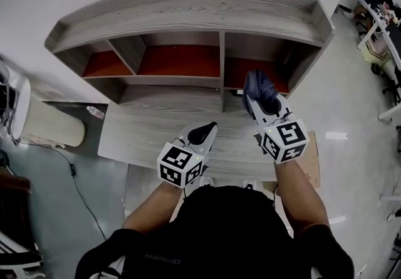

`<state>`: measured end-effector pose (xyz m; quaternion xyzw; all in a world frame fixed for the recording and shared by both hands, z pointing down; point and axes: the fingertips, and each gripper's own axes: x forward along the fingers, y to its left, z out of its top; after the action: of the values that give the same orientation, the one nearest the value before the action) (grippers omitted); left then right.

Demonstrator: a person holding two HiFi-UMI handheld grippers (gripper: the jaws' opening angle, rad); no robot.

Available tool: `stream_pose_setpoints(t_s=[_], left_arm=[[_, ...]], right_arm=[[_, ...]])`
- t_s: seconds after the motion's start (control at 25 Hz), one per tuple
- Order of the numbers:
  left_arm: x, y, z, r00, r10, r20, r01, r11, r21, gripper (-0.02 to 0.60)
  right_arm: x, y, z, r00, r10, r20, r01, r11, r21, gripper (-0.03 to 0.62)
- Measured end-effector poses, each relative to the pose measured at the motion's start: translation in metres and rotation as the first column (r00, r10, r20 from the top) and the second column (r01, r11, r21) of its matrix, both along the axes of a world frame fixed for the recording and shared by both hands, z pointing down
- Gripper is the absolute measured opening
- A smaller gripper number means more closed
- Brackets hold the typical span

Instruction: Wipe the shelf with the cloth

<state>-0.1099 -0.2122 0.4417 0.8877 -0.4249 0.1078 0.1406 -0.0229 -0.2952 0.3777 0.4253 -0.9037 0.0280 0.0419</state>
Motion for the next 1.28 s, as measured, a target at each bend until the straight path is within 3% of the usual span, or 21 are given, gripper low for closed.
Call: stream_pose_setpoints(t_s=[0.6, 1.28], left_arm=[[-0.019, 0.01, -0.002, 0.998, -0.056, 0.014, 0.056, 0.998, 0.005, 0.008], [-0.028, 0.005, -0.003, 0.996, -0.093, 0.003, 0.093, 0.996, 0.009, 0.008]], right_arm=[[-0.046, -0.102, -0.05, 0.998, 0.003, -0.062, 0.003, 0.994, 0.106, 0.095], [-0.057, -0.127, -0.083, 0.997, 0.019, -0.08, -0.005, 0.984, 0.181, 0.095]])
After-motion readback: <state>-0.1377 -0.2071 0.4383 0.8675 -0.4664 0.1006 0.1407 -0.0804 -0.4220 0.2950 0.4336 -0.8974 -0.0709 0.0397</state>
